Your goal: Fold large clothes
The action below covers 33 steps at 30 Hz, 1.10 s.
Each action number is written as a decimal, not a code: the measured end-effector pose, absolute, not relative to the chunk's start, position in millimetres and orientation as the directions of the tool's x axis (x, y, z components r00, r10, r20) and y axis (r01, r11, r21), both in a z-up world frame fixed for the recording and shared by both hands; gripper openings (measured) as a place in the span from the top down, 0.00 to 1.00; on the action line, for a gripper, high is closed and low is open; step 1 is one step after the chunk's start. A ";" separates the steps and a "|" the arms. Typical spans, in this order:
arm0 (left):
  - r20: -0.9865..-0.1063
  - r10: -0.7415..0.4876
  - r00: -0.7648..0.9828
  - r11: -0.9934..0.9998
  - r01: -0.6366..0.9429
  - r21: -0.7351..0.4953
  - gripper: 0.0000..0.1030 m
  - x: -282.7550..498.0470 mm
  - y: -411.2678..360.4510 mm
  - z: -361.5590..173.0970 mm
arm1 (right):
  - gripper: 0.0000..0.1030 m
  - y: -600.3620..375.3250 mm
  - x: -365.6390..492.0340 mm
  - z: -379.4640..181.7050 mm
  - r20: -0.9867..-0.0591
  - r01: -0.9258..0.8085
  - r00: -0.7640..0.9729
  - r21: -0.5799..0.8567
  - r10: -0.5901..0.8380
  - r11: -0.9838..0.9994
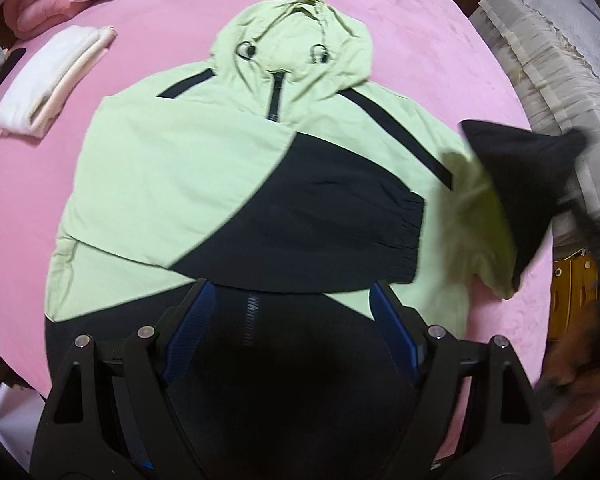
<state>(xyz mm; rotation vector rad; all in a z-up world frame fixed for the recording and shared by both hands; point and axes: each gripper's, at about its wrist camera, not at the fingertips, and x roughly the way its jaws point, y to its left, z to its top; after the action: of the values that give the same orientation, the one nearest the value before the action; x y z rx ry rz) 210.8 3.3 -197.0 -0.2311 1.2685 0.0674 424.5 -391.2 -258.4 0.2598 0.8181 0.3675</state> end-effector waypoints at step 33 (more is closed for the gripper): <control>-0.892 -0.405 0.202 0.849 -0.278 -0.449 0.39 275.6 -31.7 -339.5 | 0.18 -346.4 285.2 -368.3 -0.845 0.250 0.532 0.212 0.049 0.945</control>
<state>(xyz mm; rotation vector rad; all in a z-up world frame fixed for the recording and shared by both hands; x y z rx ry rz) 275.6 -31.7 -339.5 -0.5973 1.3894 -0.0964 285.2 -346.4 -368.3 0.3259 1.0073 -0.1222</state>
